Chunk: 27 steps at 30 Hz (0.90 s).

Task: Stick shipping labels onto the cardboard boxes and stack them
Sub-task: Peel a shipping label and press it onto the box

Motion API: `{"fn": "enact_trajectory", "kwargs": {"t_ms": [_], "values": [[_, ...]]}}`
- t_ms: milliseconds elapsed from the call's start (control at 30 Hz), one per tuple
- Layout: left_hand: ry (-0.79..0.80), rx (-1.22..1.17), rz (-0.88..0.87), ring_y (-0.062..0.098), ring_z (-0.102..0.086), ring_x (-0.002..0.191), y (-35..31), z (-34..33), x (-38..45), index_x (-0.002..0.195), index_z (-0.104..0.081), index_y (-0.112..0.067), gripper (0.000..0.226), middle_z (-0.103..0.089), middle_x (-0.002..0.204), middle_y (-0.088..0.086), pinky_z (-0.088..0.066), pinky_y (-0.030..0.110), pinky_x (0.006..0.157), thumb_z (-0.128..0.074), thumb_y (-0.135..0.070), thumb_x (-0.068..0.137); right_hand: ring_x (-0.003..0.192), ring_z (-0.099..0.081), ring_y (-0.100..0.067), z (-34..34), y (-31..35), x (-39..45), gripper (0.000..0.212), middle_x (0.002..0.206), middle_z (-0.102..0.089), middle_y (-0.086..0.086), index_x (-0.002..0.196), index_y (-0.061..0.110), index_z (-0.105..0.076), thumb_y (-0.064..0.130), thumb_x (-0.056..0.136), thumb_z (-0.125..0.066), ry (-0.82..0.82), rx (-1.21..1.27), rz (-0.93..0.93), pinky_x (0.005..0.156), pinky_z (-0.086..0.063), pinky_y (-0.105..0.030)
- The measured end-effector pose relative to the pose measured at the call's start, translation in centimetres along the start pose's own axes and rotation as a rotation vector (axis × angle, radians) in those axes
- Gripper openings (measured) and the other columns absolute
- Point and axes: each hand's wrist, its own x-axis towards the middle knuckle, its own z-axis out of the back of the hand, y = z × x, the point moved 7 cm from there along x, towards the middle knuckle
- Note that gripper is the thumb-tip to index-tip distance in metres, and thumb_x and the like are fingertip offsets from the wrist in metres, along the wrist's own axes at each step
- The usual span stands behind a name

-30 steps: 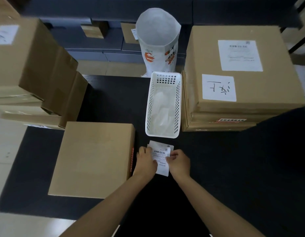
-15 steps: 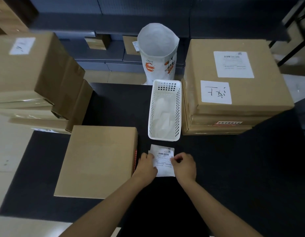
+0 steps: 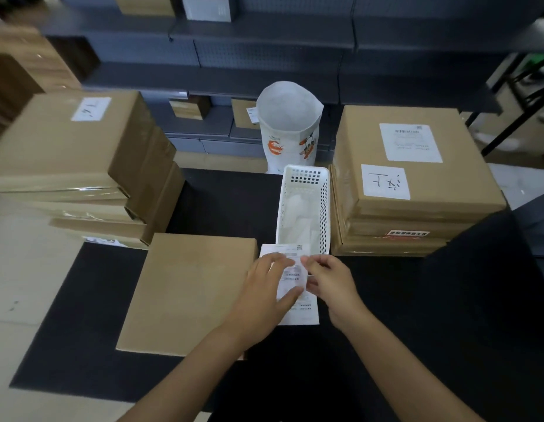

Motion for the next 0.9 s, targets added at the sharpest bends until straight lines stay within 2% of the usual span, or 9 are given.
{"fn": "enact_trajectory", "kwargs": {"t_ms": [100, 233, 333, 367, 433, 533, 600, 767, 900], "values": [[-0.001, -0.043, -0.039, 0.001, -0.029, 0.131, 0.7, 2.6, -0.2, 0.135, -0.045, -0.029, 0.05, -0.038, 0.14, -0.015, -0.024, 0.024, 0.114, -0.058, -0.046, 0.09, 0.091, -0.072, -0.027, -3.6, 0.7, -1.6, 0.02, 0.098, -0.074, -0.013, 0.106, 0.005, -0.064, 0.021, 0.093, -0.063, 0.087, 0.124, -0.026, 0.08, -0.058, -0.036], [0.07, -0.123, -0.045, 0.001, -0.033, 0.132, 4.0, 6.3, -1.1, 0.139, -0.042, -0.034, 0.054, -0.033, 0.143, -0.018, -0.032, 0.033, 0.113, -0.054, -0.053, 0.09, 0.098, -0.07, -0.022, -9.1, 0.9, -2.9, 0.026, 0.105, -0.073, -0.012, 0.113, 0.005, -0.064, 0.023, 0.097, -0.056, 0.201, 0.251, -0.071, 0.085, -0.056, -0.033], [0.142, -0.135, -0.039, -0.001, -0.03, 0.134, 7.3, 9.1, -2.2, 0.143, -0.037, -0.036, 0.057, -0.028, 0.147, -0.021, -0.032, 0.032, 0.113, -0.052, -0.054, 0.091, 0.11, -0.065, -0.029, -13.6, 0.3, -3.4, 0.034, 0.116, -0.068, -0.019, 0.121, 0.001, -0.062, 0.025, 0.097, -0.055, 0.223, 0.342, -0.082, 0.1, -0.049, -0.041], [0.137, -0.132, -0.043, -0.001, -0.031, 0.133, 8.3, 10.2, -2.4, 0.143, -0.038, -0.034, 0.055, -0.029, 0.147, -0.02, -0.032, 0.032, 0.113, -0.052, -0.05, 0.092, 0.111, -0.065, -0.029, -15.1, 0.1, -3.6, 0.035, 0.116, -0.068, -0.019, 0.121, 0.001, -0.062, 0.026, 0.097, -0.055, 0.224, 0.366, -0.083, 0.1, -0.049, -0.04], [0.099, -0.115, -0.051, -0.001, -0.034, 0.131, 10.0, 12.5, -2.7, 0.142, -0.041, -0.031, 0.048, -0.035, 0.145, -0.016, -0.034, 0.031, 0.111, -0.05, -0.042, 0.096, 0.101, -0.068, -0.023, -18.0, 0.0, -4.1, 0.031, 0.111, -0.07, -0.016, 0.115, 0.003, -0.065, 0.026, 0.097, -0.055, 0.248, 0.415, -0.068, 0.087, -0.055, -0.03], [0.034, -0.046, -0.063, 0.001, -0.04, 0.127, 12.1, 15.4, -3.1, 0.14, -0.047, -0.024, 0.039, -0.045, 0.141, -0.01, -0.032, 0.019, 0.108, -0.042, -0.03, 0.102, 0.091, -0.071, -0.016, -21.5, -0.2, -5.2, 0.025, 0.101, -0.072, -0.01, 0.108, 0.005, -0.067, 0.022, 0.097, -0.053, 0.296, 0.463, -0.05, 0.077, -0.057, -0.024], [-0.001, 0.042, -0.081, 0.003, -0.044, 0.126, 13.0, 16.8, -3.3, 0.139, -0.048, -0.023, 0.037, -0.049, 0.14, -0.009, -0.032, 0.016, 0.103, -0.039, -0.023, 0.103, 0.096, -0.07, -0.018, -22.9, -0.7, -5.7, 0.025, 0.104, -0.072, -0.012, 0.11, 0.003, -0.067, 0.02, 0.096, -0.055, 0.295, 0.399, -0.046, 0.078, -0.057, -0.025], [-0.069, 0.243, -0.212, 0.016, -0.062, 0.108, 13.3, 17.8, -3.3, 0.134, -0.053, -0.019, 0.044, -0.063, 0.125, 0.0, -0.051, 0.03, 0.085, -0.052, -0.008, 0.091, 0.102, -0.068, -0.022, -24.0, -1.0, -6.2, 0.028, 0.105, -0.072, -0.01, 0.11, 0.005, -0.068, 0.025, 0.094, -0.058, 0.269, 0.197, 0.018, 0.086, -0.053, -0.029], [-0.118, 0.32, -0.261, 0.018, -0.067, 0.095, 13.1, 17.4, -3.6, 0.124, -0.061, -0.013, 0.041, -0.068, 0.114, 0.001, -0.054, 0.03, 0.073, -0.048, -0.015, 0.086, 0.099, -0.067, -0.018, -24.5, -0.3, -6.7, 0.011, 0.097, -0.072, -0.008, 0.091, 0.011, -0.069, 0.019, 0.091, -0.062, 0.292, 0.144, 0.092, 0.091, -0.051, -0.031]]}}
